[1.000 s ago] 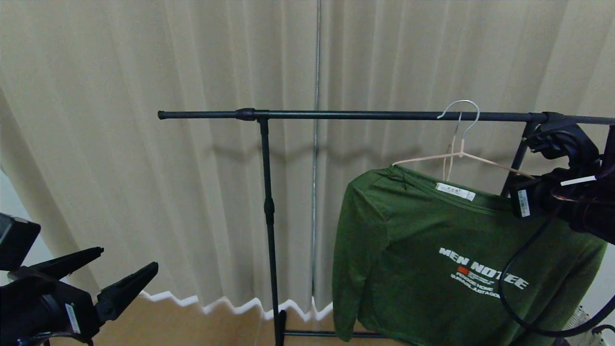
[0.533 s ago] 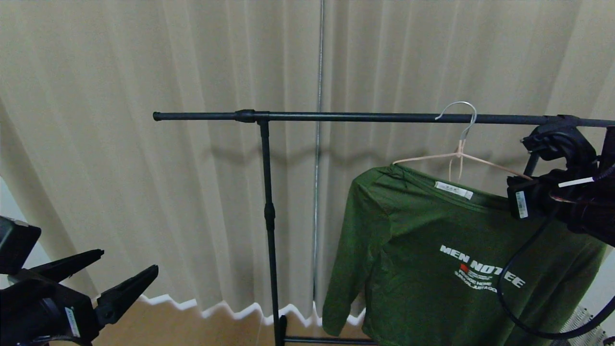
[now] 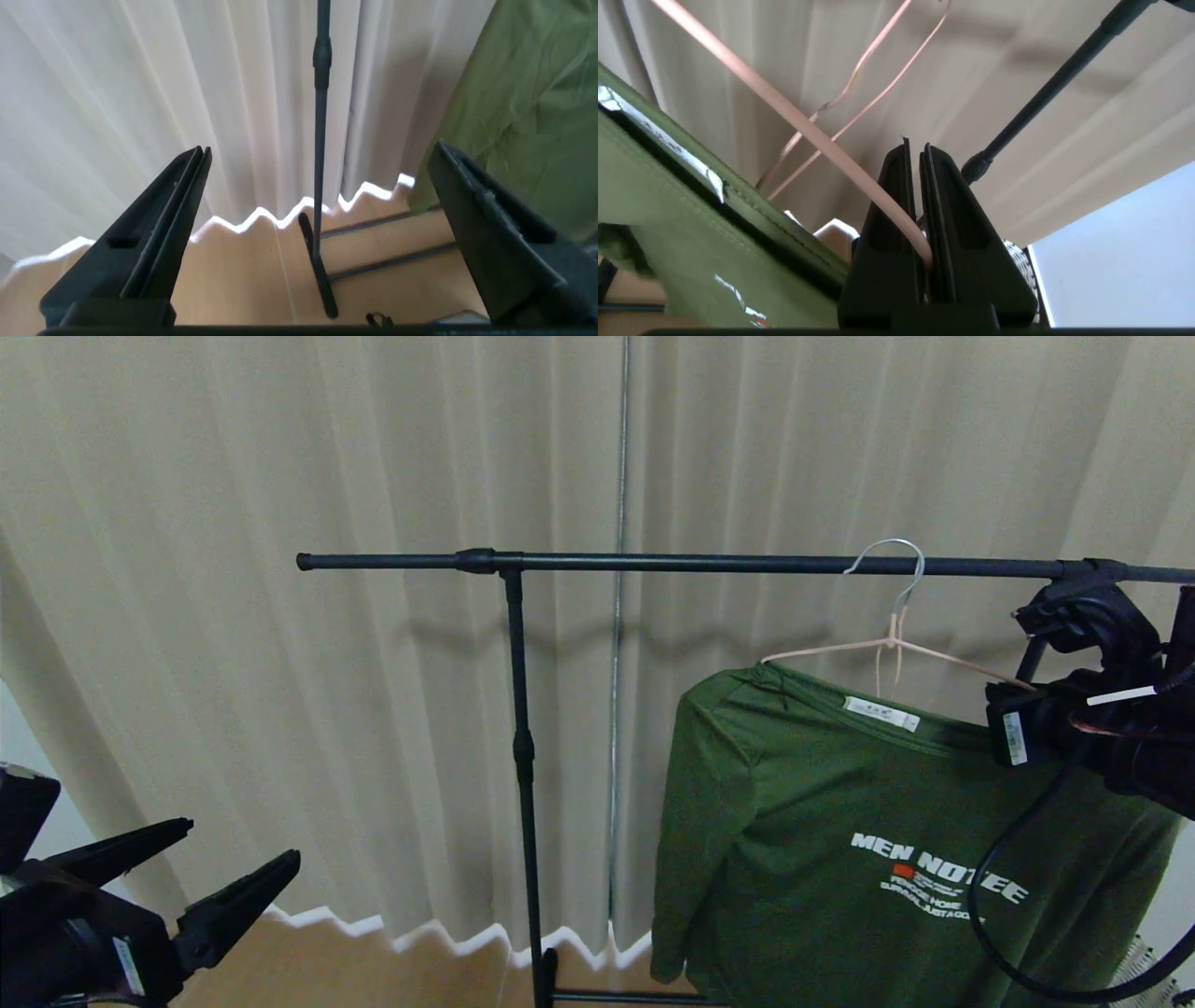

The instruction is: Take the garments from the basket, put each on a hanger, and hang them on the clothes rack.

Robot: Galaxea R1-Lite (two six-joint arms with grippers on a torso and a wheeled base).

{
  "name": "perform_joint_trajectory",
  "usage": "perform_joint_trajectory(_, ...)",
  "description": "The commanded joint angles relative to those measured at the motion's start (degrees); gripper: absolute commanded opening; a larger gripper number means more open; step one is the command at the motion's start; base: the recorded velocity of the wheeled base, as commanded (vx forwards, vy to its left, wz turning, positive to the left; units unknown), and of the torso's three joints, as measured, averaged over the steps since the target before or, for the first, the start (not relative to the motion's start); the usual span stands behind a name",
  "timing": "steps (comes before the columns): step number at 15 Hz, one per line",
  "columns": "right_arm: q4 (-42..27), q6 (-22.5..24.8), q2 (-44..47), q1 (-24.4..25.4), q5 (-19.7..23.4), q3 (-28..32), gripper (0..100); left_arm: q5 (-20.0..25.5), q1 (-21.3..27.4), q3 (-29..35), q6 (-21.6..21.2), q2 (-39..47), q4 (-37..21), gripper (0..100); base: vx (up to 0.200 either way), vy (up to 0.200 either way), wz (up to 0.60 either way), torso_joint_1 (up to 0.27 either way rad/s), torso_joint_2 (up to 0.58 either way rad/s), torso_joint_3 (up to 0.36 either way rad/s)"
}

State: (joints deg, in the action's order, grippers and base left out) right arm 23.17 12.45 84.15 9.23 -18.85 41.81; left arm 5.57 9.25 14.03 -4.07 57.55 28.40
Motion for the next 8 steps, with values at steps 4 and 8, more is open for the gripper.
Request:
perform_joint_trajectory(4, 0.0, 0.0, 0.0, 0.2, 0.0, -0.1, 0, 0.0, -0.1, -0.1, 0.0, -1.0, 0.0, 100, 0.000, 0.000, 0.00, 0.000, 0.00, 0.000)
perform_joint_trajectory(8, 0.0, 0.0, 0.1, 0.2, 0.0, 0.0, 0, 0.1, -0.1, -0.3, 0.0, -1.0, 0.0, 100, 0.000, 0.000, 0.00, 0.000, 0.00, 0.000)
